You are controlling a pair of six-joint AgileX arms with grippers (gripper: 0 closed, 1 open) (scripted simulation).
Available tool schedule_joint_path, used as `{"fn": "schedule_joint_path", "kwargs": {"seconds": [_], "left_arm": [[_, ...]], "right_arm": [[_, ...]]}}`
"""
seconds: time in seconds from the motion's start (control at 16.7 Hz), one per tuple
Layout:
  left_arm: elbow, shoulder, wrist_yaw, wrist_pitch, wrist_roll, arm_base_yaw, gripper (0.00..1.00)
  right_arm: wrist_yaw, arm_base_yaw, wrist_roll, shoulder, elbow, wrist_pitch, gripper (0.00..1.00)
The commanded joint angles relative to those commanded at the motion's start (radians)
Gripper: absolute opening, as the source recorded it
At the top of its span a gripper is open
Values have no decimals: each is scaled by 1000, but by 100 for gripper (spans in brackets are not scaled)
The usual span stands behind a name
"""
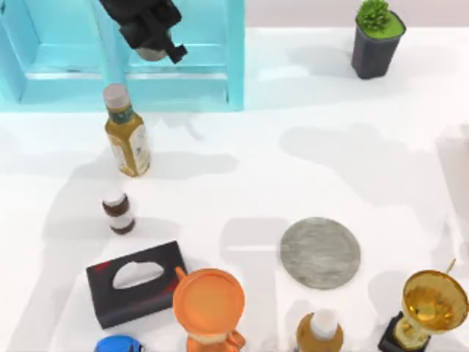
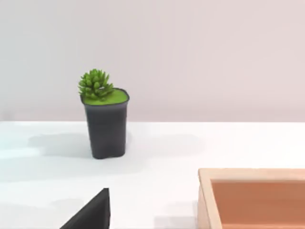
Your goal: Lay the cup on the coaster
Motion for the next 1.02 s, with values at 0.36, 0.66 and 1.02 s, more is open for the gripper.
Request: {"fn": "schedule_joint_path", "kwargs": {"seconds": [0.36,0.66,1.02], "left_arm": [[345,257,15,-203,-745,-271,0],[558,458,-3,-307,-1276,-452,0],[683,604,-38,-358,-1584,-561,0]], "right_arm": [[0,0,0,0,0,0,100],[0,0,0,0,0,0,100],[0,0,0,0,0,0,100]]}}
